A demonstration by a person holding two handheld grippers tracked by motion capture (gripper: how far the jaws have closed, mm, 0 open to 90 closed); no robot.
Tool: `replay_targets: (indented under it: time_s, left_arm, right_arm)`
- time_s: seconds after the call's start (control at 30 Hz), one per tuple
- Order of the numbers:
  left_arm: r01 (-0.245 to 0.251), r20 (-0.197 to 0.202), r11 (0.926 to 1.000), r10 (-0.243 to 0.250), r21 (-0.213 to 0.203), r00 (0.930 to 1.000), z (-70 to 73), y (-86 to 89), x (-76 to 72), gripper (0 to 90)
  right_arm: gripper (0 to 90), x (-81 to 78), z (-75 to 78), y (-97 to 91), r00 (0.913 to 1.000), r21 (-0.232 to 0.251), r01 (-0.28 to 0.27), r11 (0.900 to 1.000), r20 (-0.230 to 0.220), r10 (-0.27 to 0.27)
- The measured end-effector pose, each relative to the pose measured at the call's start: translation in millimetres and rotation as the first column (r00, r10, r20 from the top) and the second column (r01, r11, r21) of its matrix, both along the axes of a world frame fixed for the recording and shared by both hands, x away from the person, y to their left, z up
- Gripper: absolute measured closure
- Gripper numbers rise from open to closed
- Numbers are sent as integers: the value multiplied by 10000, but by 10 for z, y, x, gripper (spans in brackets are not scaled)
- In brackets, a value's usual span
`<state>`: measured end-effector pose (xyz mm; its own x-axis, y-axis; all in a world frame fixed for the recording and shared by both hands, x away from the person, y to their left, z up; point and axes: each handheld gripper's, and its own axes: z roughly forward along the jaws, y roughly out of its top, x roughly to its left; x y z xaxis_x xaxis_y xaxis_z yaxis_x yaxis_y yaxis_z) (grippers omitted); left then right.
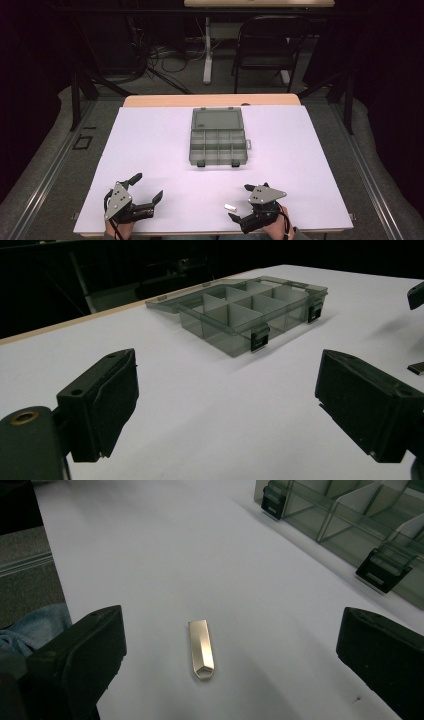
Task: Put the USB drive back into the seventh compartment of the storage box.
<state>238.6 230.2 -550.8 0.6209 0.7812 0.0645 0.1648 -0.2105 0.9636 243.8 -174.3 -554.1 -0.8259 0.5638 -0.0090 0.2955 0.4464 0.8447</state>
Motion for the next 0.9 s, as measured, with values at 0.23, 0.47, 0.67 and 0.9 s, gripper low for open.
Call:
replay_targets:
  time_s: [0.23, 0.47, 0.67, 0.9]
  left_arm:
    - [33, 1, 10000, -33, 30, 10000, 0, -2, 1, 106]
    - [57, -6, 10000, -57, 19, 10000, 0, -6, 0, 106]
    - [80, -23, 10000, -80, 10, 10000, -4, -4, 6, 106]
    - [122, -45, 9999, -122, -11, 9999, -9, -13, 10, 106]
  right_arm:
    - [0, 20, -29, 28, 9992, -197, -367, 9991, -165, 364]
    - [105, 49, -59, 52, 9954, -420, -920, 9949, -317, 907]
    - [323, 67, -89, 77, 9923, -646, -1188, 9908, -419, 1162]
    - [580, 83, -111, 80, 9872, -877, -1523, 9844, -603, 1474]
